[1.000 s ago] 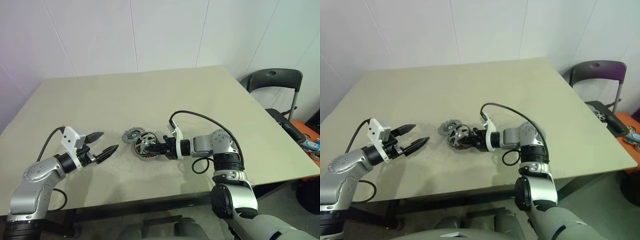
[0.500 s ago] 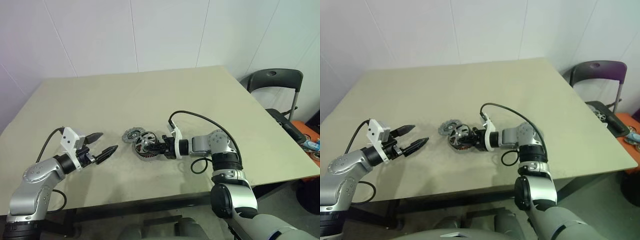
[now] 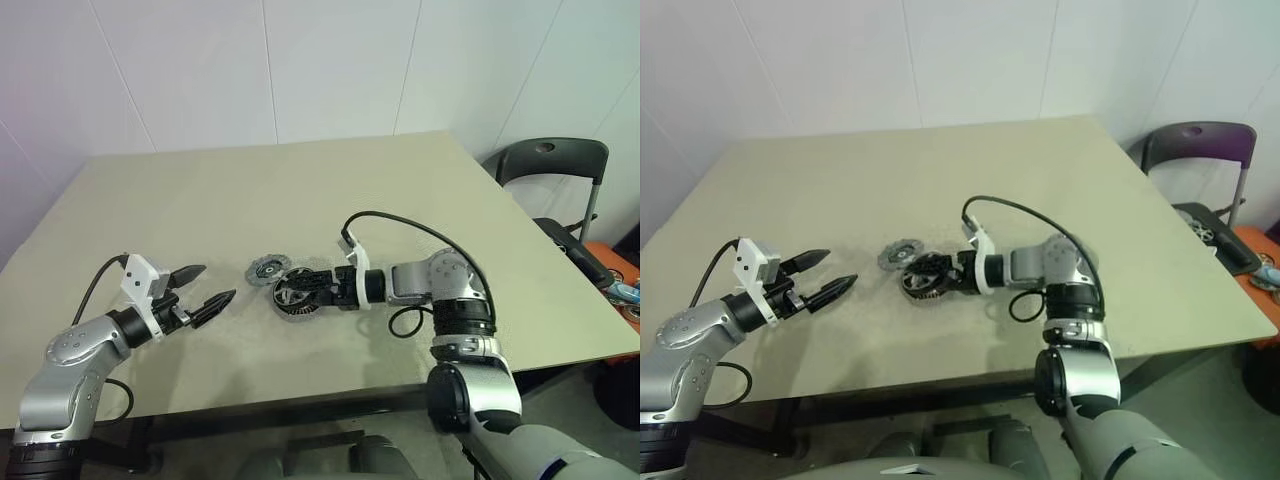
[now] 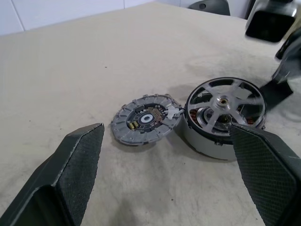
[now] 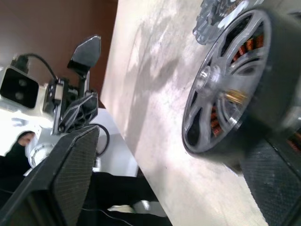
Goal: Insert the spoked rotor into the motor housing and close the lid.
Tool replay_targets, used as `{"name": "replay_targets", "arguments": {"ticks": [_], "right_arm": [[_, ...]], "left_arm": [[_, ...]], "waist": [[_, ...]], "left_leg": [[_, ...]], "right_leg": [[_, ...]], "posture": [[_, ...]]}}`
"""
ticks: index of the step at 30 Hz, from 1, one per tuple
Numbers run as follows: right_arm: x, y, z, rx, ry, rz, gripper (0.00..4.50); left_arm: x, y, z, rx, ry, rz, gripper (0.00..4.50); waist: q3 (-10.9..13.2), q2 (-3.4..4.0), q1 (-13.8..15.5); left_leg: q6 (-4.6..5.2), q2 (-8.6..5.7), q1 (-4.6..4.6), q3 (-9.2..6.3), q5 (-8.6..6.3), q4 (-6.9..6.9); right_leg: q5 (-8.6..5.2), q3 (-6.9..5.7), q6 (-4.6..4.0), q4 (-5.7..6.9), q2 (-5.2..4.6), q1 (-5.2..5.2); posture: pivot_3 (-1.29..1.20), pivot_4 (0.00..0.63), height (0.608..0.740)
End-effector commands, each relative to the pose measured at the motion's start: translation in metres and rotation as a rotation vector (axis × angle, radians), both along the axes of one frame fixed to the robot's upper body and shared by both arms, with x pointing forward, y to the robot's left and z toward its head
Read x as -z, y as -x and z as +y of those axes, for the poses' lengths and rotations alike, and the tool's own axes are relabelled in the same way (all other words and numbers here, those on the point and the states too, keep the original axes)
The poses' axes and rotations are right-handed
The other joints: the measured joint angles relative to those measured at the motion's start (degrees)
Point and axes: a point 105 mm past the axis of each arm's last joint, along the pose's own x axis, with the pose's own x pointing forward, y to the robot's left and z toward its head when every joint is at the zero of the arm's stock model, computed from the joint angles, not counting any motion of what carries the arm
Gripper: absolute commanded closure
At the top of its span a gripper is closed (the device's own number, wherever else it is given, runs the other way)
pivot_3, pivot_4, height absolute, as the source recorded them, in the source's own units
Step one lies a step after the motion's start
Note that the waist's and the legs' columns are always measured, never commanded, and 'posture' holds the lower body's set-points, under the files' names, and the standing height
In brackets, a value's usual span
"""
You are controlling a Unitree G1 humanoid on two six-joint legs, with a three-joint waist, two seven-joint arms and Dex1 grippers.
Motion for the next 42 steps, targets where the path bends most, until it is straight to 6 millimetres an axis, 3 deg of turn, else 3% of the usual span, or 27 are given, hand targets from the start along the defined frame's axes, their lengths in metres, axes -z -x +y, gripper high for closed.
{"name": "replay_targets", "arguments": {"ticks": [1, 5, 11, 16, 18, 22, 29, 33, 39, 42], "right_arm": [[-0.031, 0.003, -0.003, -0.067, -0.035, -0.129, 0.01], [-0.032, 0.006, -0.016, -0.095, 0.056, -0.184, 0.01], [-0.038, -0.005, -0.034, -0.072, 0.158, -0.292, 0.01], [-0.044, -0.010, -0.022, -0.131, 0.193, -0.474, 0.01], [-0.046, -0.011, -0.011, -0.155, 0.195, -0.575, 0.60], [-0.031, -0.014, 0.008, -0.233, 0.267, -0.765, 1.96], [-0.005, -0.012, 0.031, -0.312, 0.286, -0.858, 4.46], [0.010, -0.012, 0.033, -0.348, 0.325, -0.848, 4.48], [0.044, -0.019, 0.021, -0.396, 0.494, -0.805, 4.48], [0.041, -0.026, 0.022, -0.391, 0.518, -0.822, 4.48]], "left_arm": [[-0.015, -0.003, -0.003, 0.020, 0.002, -0.064, 0.00], [-0.014, -0.006, -0.005, 0.028, 0.004, -0.065, 0.00], [-0.015, -0.008, -0.006, 0.034, 0.003, -0.065, 0.00], [-0.015, -0.008, -0.006, 0.035, 0.001, -0.066, 0.00], [-0.015, -0.008, -0.006, 0.036, 0.000, -0.067, 0.00], [-0.014, -0.007, -0.005, 0.035, -0.002, -0.066, 0.00], [-0.012, -0.005, -0.006, 0.035, -0.003, -0.062, 0.00], [-0.011, -0.003, -0.005, 0.030, -0.006, -0.061, 0.00], [-0.011, -0.001, -0.005, 0.023, -0.005, -0.060, 0.00], [-0.011, -0.001, -0.005, 0.021, -0.004, -0.062, 0.00]], "waist": [[0.0, 0.01, 0.0], [0.0, 0.01, 0.0], [0.0, 0.00, 0.0], [0.0, 0.00, -0.1], [0.0, 0.00, 0.0], [0.0, -0.01, 0.0], [0.0, -0.02, 0.1], [0.0, -0.02, 0.1], [0.0, 0.00, 0.1], [0.0, -0.02, 0.0]], "left_leg": [[0.00, 0.00, 0.00, 0.00, 0.00, -0.01], [0.00, 0.00, 0.01, 0.00, 0.00, -0.05], [0.00, 0.00, 0.01, 0.02, 0.00, -0.04], [0.00, 0.02, 0.01, 0.02, 0.00, -0.06], [0.00, 0.02, 0.01, 0.01, 0.00, -0.06], [0.00, 0.02, 0.00, 0.01, 0.00, -0.05], [0.00, 0.02, 0.00, -0.06, 0.00, -0.05], [-0.01, 0.02, 0.01, -0.14, 0.00, -0.04], [-0.01, 0.01, 0.05, -0.14, 0.00, -0.05], [-0.01, 0.02, 0.15, -0.14, 0.00, -0.04]], "right_leg": [[0.00, 0.00, 0.00, -0.01, -0.01, -0.01], [-0.01, -0.01, 0.01, -0.02, 0.02, -0.01], [-0.01, 0.00, 0.01, -0.04, 0.02, -0.01], [-0.02, 0.00, 0.02, -0.04, 0.04, -0.02], [-0.02, 0.00, 0.02, -0.04, 0.04, -0.02], [-0.01, 0.00, 0.03, -0.04, 0.01, -0.02], [-0.01, 0.00, 0.02, -0.04, -0.03, -0.03], [0.00, 0.00, 0.01, -0.02, -0.04, -0.03], [0.00, 0.00, 0.01, -0.02, -0.04, -0.02], [0.00, 0.00, 0.01, 0.03, -0.02, 0.05]], "posture": [[0.00, 0.000, 0.740], [0.00, 0.000, 0.740], [0.00, 0.000, 0.740], [0.00, 0.000, 0.740], [0.00, 0.000, 0.740], [0.00, 0.000, 0.740], [0.00, 0.000, 0.740], [0.00, 0.000, 0.740], [0.00, 0.000, 0.740], [0.00, 0.000, 0.740]]}}
